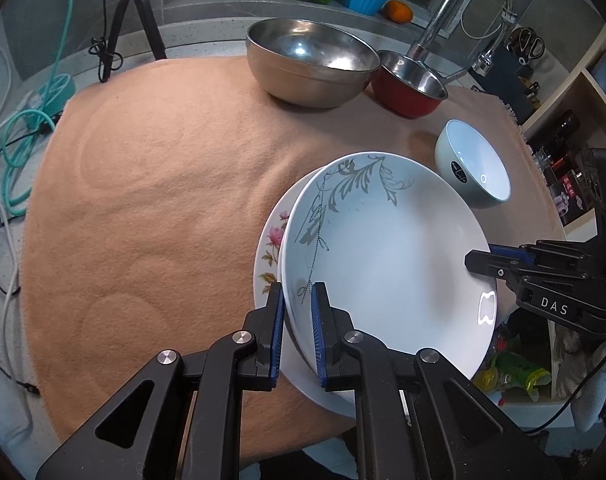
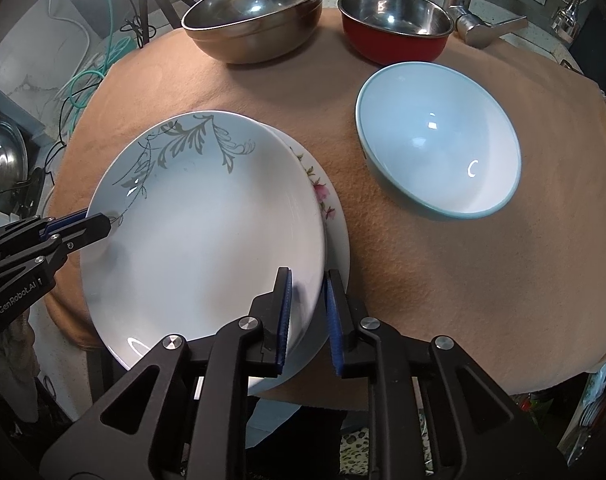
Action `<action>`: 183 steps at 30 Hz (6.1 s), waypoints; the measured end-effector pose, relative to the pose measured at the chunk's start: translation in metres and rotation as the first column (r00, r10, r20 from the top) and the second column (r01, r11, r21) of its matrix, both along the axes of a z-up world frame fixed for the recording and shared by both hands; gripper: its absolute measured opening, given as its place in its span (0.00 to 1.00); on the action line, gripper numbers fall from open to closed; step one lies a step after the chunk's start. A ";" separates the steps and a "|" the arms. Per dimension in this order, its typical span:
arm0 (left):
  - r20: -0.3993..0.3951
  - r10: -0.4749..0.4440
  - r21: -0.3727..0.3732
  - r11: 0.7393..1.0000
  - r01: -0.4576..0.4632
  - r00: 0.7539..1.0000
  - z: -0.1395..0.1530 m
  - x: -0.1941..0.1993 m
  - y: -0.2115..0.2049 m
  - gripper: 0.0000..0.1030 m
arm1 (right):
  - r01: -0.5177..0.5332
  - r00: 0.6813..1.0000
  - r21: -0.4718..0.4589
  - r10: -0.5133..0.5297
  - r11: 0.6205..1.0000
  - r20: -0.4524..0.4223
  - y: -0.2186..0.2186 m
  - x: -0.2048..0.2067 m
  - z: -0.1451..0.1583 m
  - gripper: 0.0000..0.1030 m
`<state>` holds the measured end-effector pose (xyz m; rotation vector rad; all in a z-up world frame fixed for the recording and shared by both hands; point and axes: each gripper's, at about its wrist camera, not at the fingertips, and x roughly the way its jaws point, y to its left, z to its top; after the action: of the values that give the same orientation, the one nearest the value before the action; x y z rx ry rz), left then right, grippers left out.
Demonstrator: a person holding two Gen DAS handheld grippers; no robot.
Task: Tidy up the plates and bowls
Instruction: 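Lower the grey-leaf plate onto the stack and open both grippers, then move both tools to the rim of the large steel bowl, then close the right gripper on the steel bowl rim while the left gripper closes too, then lift the steel bowl with both tools and carry it beside the plate stack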
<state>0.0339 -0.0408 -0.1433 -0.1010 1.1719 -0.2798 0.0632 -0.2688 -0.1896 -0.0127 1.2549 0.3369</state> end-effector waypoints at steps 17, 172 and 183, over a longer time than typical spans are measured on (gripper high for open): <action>-0.019 0.019 -0.053 0.998 -0.020 1.000 0.002 0.001 0.008 0.12 | 0.030 0.999 0.042 -0.031 0.999 0.034 -0.014 0.002 0.013 0.42; 0.005 0.360 -0.161 0.921 -0.355 0.933 0.043 0.075 0.115 0.06 | -0.243 0.967 0.242 0.254 0.939 -0.014 0.114 0.125 0.068 0.07; -0.018 0.408 -0.135 0.904 -0.406 0.913 0.037 0.039 0.144 0.07 | -0.319 0.938 0.248 0.342 0.915 -0.053 0.156 0.100 0.058 0.07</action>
<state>0.0732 0.1035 -0.1064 -0.4590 1.0908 0.0120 0.1633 -0.1129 -0.1319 -0.0060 1.3000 0.7887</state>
